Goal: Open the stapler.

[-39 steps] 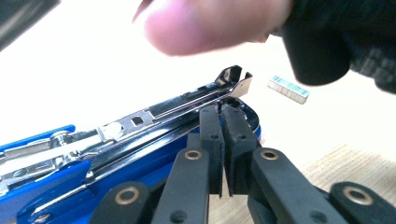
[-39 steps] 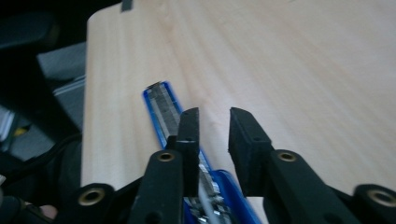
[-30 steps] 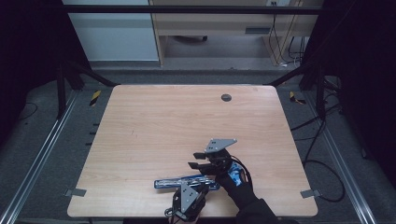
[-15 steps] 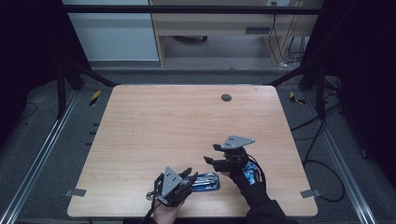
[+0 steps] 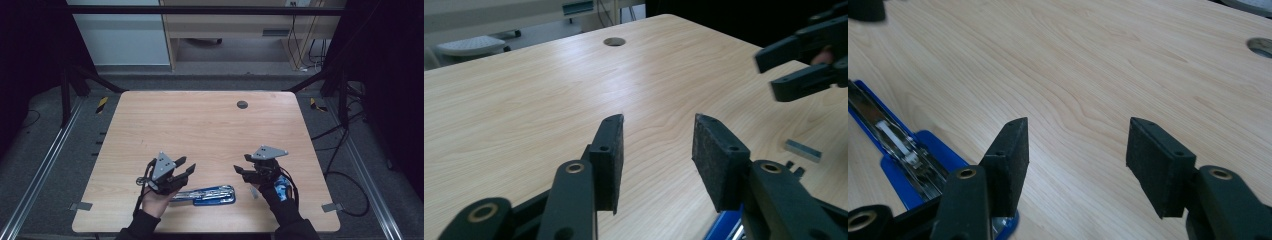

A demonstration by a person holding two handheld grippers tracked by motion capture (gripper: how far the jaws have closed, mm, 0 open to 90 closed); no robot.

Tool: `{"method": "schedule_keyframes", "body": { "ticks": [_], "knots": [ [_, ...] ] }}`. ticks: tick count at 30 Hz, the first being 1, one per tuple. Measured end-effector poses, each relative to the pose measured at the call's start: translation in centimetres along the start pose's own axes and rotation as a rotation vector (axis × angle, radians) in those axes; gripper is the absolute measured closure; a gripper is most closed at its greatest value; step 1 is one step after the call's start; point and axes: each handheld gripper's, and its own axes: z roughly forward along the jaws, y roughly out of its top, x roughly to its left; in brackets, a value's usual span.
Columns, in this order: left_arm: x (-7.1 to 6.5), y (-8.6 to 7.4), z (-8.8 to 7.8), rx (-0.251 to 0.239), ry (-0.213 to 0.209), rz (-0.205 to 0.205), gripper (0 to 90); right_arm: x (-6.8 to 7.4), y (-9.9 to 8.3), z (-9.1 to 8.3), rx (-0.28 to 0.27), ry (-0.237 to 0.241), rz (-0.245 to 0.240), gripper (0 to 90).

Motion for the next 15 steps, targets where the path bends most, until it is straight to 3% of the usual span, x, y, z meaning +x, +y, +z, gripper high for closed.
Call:
{"method": "schedule_keyframes", "body": {
  "ticks": [9,15],
  "knots": [
    [3.5,-1.5,-2.3,0.049,0.067,0.029,50.1,-0.1,-1.8,-0.8,0.075,-0.047,0.004,43.5],
    [5.8,-3.4,-3.7,0.067,0.099,-0.011,48.0,0.0,-2.3,-1.1,0.093,-0.063,0.022,42.4]
  ]
}}
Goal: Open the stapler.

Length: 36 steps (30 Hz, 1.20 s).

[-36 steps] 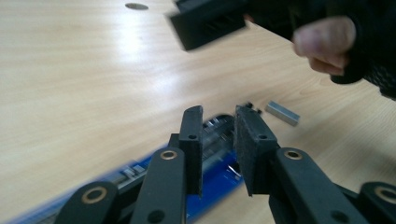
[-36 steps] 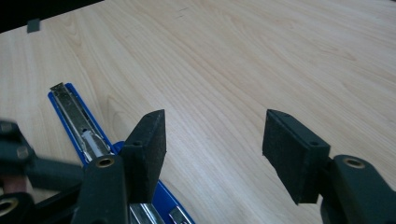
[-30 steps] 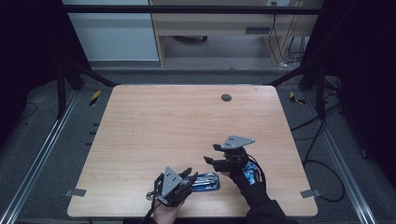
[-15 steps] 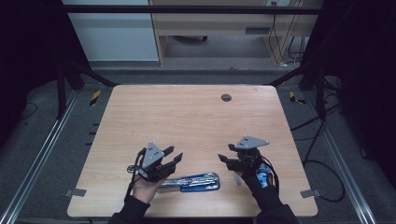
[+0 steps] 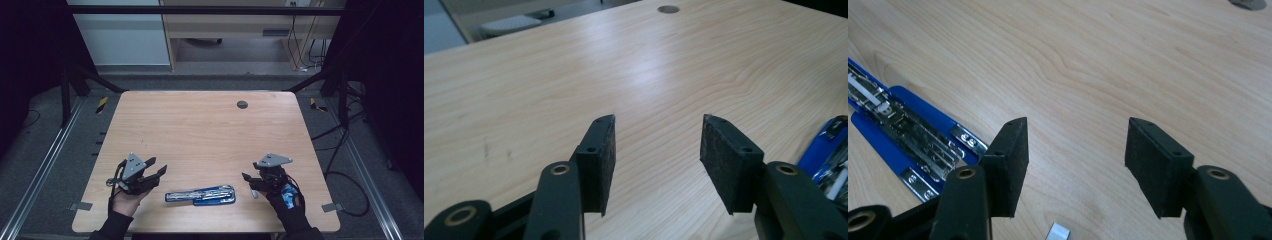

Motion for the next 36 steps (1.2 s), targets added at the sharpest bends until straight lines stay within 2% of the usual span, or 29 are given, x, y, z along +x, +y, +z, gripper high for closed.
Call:
{"method": "schedule_keyframes", "body": {
  "ticks": [4,8,12,16,18,25,29,36],
  "knots": [
    [1.4,-1.2,-0.6,0.015,0.019,-0.026,47.6,0.1,-0.6,0.0,0.043,-0.009,0.015,43.7],
    [2.6,-1.9,-1.0,0.0,0.039,-0.047,47.5,0.3,-1.0,0.2,0.085,-0.033,0.012,45.1],
    [3.5,-2.5,-1.3,-0.001,0.061,-0.07,47.2,0.5,-1.2,0.4,0.091,-0.034,0.034,48.8],
    [4.1,-3.0,-1.5,0.004,0.072,-0.092,46.9,0.8,-1.3,0.7,0.113,-0.035,0.029,50.7],
    [4.2,-3.1,-1.5,0.009,0.085,-0.086,46.6,0.7,-1.4,0.7,0.125,-0.04,0.029,52.4],
    [4.0,-3.1,-1.4,0.019,0.08,-0.037,45.9,0.8,-1.6,0.6,0.17,-0.057,0.06,57.1],
    [4.1,-3.2,-1.4,0.025,0.077,-0.047,46.0,0.8,-1.7,0.9,0.198,-0.043,0.083,56.9],
    [3.9,-3.2,-1.0,0.037,0.078,-0.025,45.7,0.8,-1.8,1.0,0.233,-0.028,0.089,56.5]
  ]
}}
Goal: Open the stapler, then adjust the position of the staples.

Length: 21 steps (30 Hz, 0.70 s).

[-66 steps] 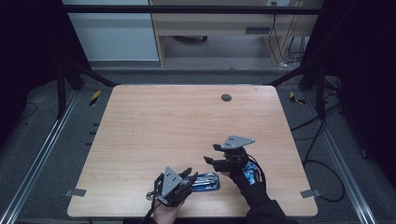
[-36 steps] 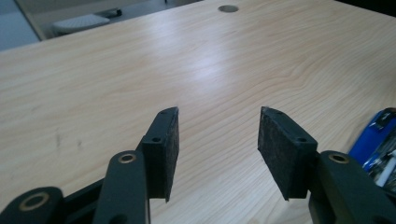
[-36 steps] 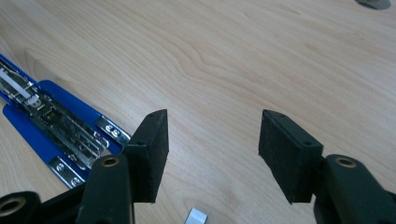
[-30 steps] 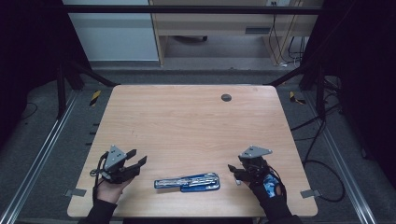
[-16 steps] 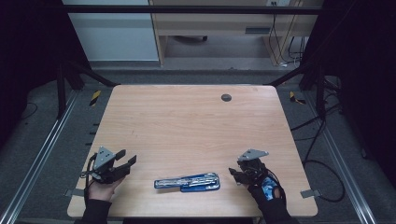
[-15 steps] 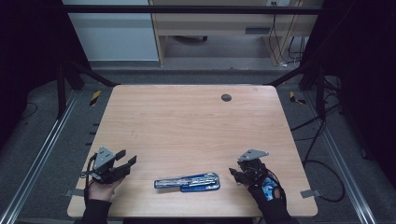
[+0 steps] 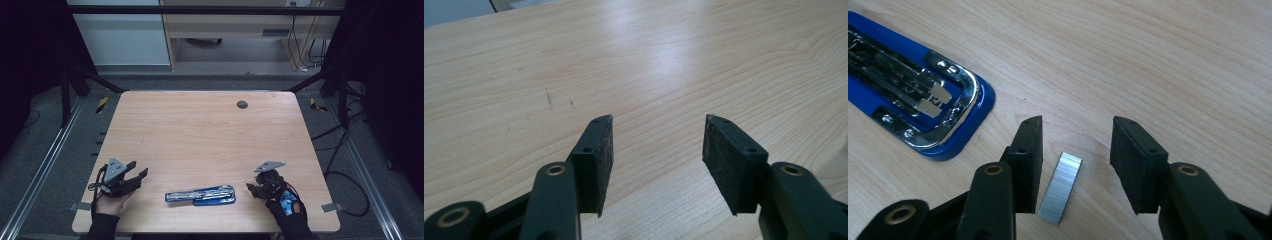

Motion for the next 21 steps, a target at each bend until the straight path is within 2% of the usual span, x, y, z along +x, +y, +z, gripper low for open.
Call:
{"method": "schedule_keyframes", "body": {
  "ticks": [2,3,5,6,7,8,9,13,14,16,19,21],
  "knots": [
    [-0.05,0.02,0.08,0.005,0.0,0.004,45.6,0.13,-0.05,0.07,-0.002,-0.001,0.011,56.5],
    [-0.07,0.01,0.11,0.007,0.002,0.005,45.6,0.03,-0.14,0.1,0.004,0.005,-0.008,56.6],
    [-0.09,0.03,0.18,0.01,0.004,0.003,45.5,0.02,-0.21,0.2,0.018,0.022,-0.002,56.9],
    [-0.09,0.04,0.23,0.011,0.001,0.003,45.5,0.23,-0.15,0.25,0.022,0.017,0.028,57.2],
    [-0.1,0.04,0.29,0.013,-0.001,0.004,45.4,0.11,-0.17,0.27,0.027,0.019,0.012,57.7],
    [-0.12,0.03,0.33,0.017,0.0,0.008,45.5,0.2,-0.1,0.22,0.029,0.02,0.027,58.0],
    [-0.13,0.02,0.37,0.02,-0.002,0.009,45.5,-0.01,-0.14,0.17,0.03,0.027,-0.001,58.0],
    [-0.16,0.02,0.3,0.016,-0.001,0.01,45.4,-0.11,-0.15,0.26,0.031,0.032,0.005,59.0],
    [-0.18,0.02,0.27,0.015,-0.001,0.009,45.4,0.09,-0.07,0.27,0.037,0.029,0.031,59.1],
    [-0.22,0.02,0.23,0.013,-0.002,0.011,45.4,0.0,-0.06,0.26,0.034,0.029,0.008,59.2],
    [-0.3,0.08,0.33,0.015,0.0,0.017,45.4,0.26,0.11,0.16,0.036,0.03,0.018,59.3],
    [-0.34,0.13,0.47,0.018,0.006,0.027,45.4,0.28,0.13,0.25,0.035,0.035,-0.002,59.3]
  ]
}}
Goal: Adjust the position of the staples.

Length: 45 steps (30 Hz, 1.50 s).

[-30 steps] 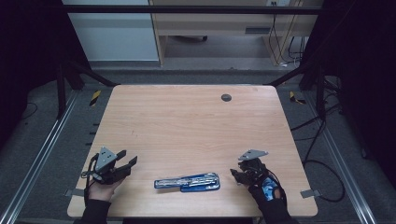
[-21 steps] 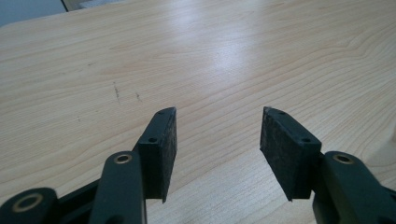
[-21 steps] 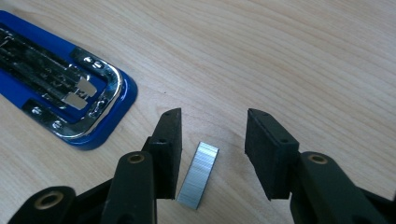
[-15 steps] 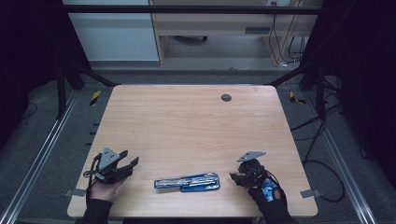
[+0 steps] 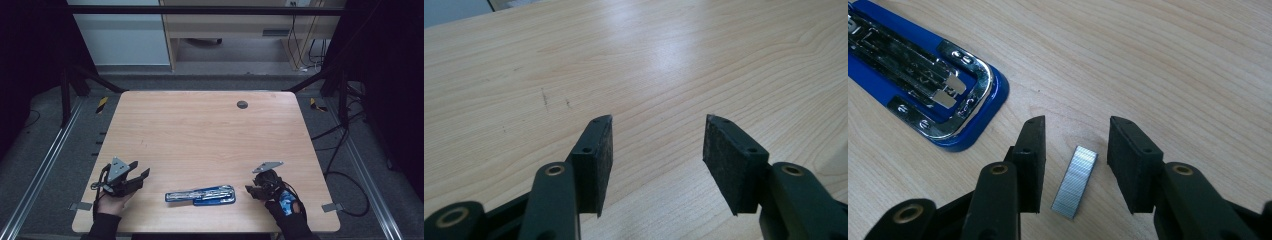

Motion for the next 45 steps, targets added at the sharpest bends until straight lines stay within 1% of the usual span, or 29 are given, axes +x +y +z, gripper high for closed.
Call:
{"method": "schedule_keyframes", "body": {
  "ticks": [7,8,9,10,12,14,15,16,17,19,20,21,22,23,26,27,28,29,31,32,34,38,39,41,42,44,45],
  "knots": [
    [-0.13,0.11,0.28,0.008,0.0,0.021,45.5,0.05,0.04,0.11,0.012,-0.007,-0.005,59.2],
    [-0.12,0.13,0.33,0.01,0.002,0.023,45.5,0.12,0.08,0.08,0.018,-0.007,0.015,59.6],
    [-0.13,0.13,0.36,0.012,0.001,0.021,45.5,0.01,0.05,0.1,0.023,-0.004,0.007,60.4],
    [-0.13,0.14,0.36,0.012,0.0,0.022,45.5,0.06,0.05,0.13,0.026,-0.002,0.02,61.3],
    [-0.16,0.14,0.33,0.012,0.002,0.025,45.5,0.06,0.04,0.18,0.035,-0.001,0.021,63.6],
    [-0.18,0.15,0.31,0.013,0.002,0.026,45.5,0.08,0.05,0.15,0.042,-0.004,0.007,66.1],
    [-0.2,0.14,0.31,0.012,0.001,0.026,45.5,0.09,0.07,0.16,0.047,-0.003,0.006,66.8],
    [-0.22,0.15,0.3,0.012,0.0,0.027,45.5,0.14,0.09,0.16,0.056,-0.003,0.015,67.3],
    [-0.24,0.14,0.3,0.011,0.001,0.028,45.5,0.14,0.07,0.23,0.058,-0.012,0.005,68.4],
    [-0.25,0.16,0.33,0.014,0.0,0.029,45.5,0.15,0.08,0.3,0.068,-0.014,0.001,68.4],
    [-0.26,0.16,0.33,0.014,0.0,0.03,45.5,0.23,0.12,0.35,0.075,-0.013,0.011,68.4],
    [-0.27,0.16,0.33,0.013,0.0,0.031,45.5,0.21,0.12,0.41,0.079,-0.018,0.004,68.4],
    [-0.28,0.16,0.33,0.013,0.0,0.033,45.5,0.46,0.18,0.48,0.085,-0.026,0.024,69.0],
    [-0.28,0.17,0.35,0.015,0.0,0.033,45.5,0.34,0.14,0.53,0.092,-0.029,-0.001,69.4],
    [-0.32,0.17,0.33,0.017,-0.001,0.036,45.6,0.35,0.17,0.49,0.095,-0.019,0.012,71.9],
    [-0.34,0.18,0.33,0.015,-0.002,0.036,45.6,0.27,0.15,0.45,0.097,-0.02,0.004,73.0],
    [-0.36,0.18,0.34,0.016,-0.001,0.036,45.6,0.28,0.17,0.41,0.093,-0.02,0.011,74.9],
    [-0.36,0.19,0.34,0.016,-0.001,0.037,45.6,0.15,0.15,0.35,0.094,-0.025,-0.003,75.5],
    [-0.37,0.18,0.33,0.016,-0.002,0.038,45.7,0.09,0.17,0.32,0.095,-0.03,0.005,77.0],
    [-0.36,0.18,0.33,0.015,-0.002,0.038,45.7,-0.03,0.14,0.3,0.092,-0.026,-0.005,77.4],
    [-0.35,0.18,0.34,0.017,-0.002,0.037,45.8,-0.04,0.16,0.26,0.096,-0.023,0.007,77.4],
    [-0.4,0.19,0.34,0.018,-0.002,0.043,45.9,-0.04,0.18,0.32,0.094,-0.028,-0.01,77.5],
    [-0.41,0.19,0.35,0.019,-0.003,0.044,45.8,0.0,0.22,0.29,0.098,-0.022,0.002,77.3],
    [-0.43,0.19,0.35,0.019,-0.003,0.047,45.9,-0.01,0.2,0.42,0.1,-0.027,0.0,76.9],
    [-0.43,0.2,0.35,0.018,-0.004,0.047,45.9,0.02,0.2,0.43,0.105,-0.019,0.01,76.9],
    [-0.42,0.2,0.37,0.02,-0.004,0.046,45.9,-0.09,0.15,0.53,0.113,-0.023,-0.007,77.4],
    [-0.42,0.2,0.37,0.02,-0.005,0.046,45.9,-0.08,0.17,0.5,0.114,-0.021,-0.005,77.7]
  ]
}}
